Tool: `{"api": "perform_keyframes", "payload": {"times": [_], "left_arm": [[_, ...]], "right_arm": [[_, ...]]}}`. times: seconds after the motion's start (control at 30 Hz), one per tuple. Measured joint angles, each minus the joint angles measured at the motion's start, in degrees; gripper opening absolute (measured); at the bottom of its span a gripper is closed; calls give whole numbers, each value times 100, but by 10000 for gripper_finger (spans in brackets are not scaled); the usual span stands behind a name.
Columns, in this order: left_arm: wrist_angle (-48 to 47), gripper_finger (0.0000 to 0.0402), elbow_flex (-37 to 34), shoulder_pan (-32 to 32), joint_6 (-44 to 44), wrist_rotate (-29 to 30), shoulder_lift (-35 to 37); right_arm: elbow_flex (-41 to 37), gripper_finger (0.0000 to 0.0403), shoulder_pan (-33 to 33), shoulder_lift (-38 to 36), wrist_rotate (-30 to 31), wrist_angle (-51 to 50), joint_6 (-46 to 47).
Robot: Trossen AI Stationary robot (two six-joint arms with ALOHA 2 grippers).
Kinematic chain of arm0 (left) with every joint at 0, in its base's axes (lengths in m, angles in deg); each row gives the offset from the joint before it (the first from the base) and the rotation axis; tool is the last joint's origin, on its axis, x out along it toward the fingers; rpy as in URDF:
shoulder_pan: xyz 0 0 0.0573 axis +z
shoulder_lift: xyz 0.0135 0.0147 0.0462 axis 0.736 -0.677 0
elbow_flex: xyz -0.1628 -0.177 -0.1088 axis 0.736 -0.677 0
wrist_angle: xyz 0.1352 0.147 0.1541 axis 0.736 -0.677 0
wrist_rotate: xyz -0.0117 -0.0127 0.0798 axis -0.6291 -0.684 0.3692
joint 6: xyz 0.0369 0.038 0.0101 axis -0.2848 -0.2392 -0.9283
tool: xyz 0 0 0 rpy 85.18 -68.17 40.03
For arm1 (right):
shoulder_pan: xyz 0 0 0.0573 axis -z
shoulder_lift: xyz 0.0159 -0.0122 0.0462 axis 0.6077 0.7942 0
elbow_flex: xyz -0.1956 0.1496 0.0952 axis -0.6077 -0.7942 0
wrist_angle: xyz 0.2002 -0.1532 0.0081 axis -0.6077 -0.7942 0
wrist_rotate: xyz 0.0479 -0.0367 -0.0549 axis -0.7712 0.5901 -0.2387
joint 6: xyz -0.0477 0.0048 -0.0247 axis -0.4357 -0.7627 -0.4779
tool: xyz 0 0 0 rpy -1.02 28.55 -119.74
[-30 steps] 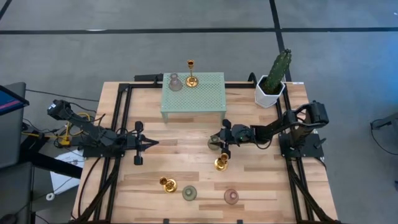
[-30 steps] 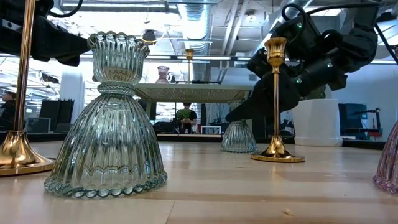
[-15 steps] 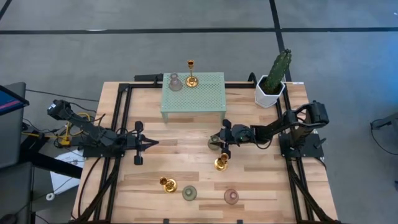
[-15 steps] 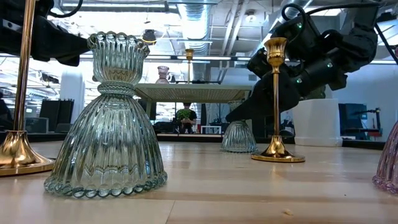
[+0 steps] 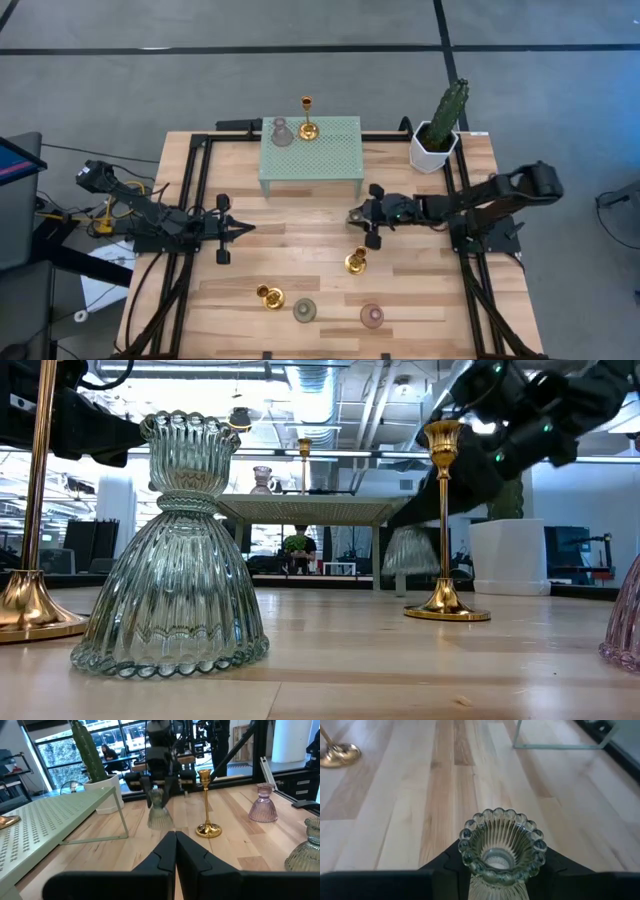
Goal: Pick & Place candle stick holders
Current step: Put the top green glass candle holder on the shelf
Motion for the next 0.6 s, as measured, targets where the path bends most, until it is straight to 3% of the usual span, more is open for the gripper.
{"api": "perform_keyframes", "payload": {"times": [0.47,0.6], "left_arm": [[0,6,0,0,0,-2,2],[0,6,0,0,0,-2,2]], "right_arm": [[2,123,2,-2189,189,-1692,212],[349,123,56,-2632,335,-2506,213]]}}
